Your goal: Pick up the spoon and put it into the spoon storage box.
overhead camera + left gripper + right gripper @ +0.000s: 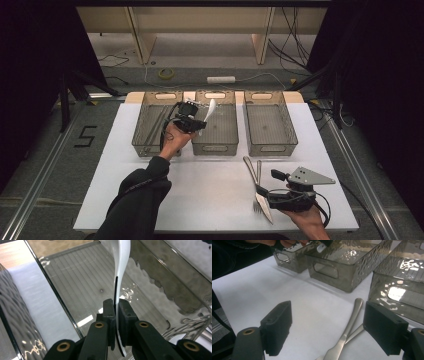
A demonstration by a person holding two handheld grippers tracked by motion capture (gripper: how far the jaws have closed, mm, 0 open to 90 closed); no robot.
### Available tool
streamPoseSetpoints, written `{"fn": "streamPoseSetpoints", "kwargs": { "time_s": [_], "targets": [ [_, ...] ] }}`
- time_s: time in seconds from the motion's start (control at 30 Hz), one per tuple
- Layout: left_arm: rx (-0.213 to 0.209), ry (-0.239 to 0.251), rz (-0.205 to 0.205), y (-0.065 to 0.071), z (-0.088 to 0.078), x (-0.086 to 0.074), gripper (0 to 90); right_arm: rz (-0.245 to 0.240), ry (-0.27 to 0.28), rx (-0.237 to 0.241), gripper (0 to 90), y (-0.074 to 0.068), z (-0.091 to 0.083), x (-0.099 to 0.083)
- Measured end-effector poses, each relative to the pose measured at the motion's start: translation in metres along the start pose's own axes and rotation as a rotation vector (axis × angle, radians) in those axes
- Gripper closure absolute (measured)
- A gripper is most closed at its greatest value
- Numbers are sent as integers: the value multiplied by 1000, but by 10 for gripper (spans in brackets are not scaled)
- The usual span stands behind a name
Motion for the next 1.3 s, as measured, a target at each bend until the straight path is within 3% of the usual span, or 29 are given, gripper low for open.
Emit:
{"fn": "streamPoseSetpoints", "kwargs": {
  "time_s": [0.27, 0.37, 0.63, 0.73, 0.9, 1.0, 1.1, 1.3],
  "targets": [
    [4, -22, -7, -1, 3, -2, 830, 4, 1, 0, 241, 0, 0, 0],
    [-23, 0, -36, 1, 2, 2, 743, 3, 0, 1, 241, 0, 0, 0],
    [-47, 9, -38, 9, -9, 7, 549, 4, 0, -2, 241, 0, -1, 0],
    [-67, 6, -40, 13, -17, 5, 432, 6, 2, -3, 241, 1, -1, 0],
    [-112, 44, -53, 19, -38, 2, 328, 5, -13, -9, 241, 2, 0, -1],
    [-115, 47, -16, 21, -50, -7, 303, 10, -26, -16, 244, 4, 1, -3],
    [-116, 63, -9, 22, -60, -16, 287, 17, -34, -22, 248, 6, 1, -3],
    [-101, 80, 28, 25, -75, -28, 261, 20, -108, -34, 249, 11, 6, -7]
  ]
}}
Point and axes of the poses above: each handheld gripper's, and its own axes: z roughly forward along the jaws, x roughly out of its top, y roughly to its right, the point moved 10 cm from there along z, roughly forward along the jaws, and after that the axes turned 1 degree about z, right-handed, at the moved point
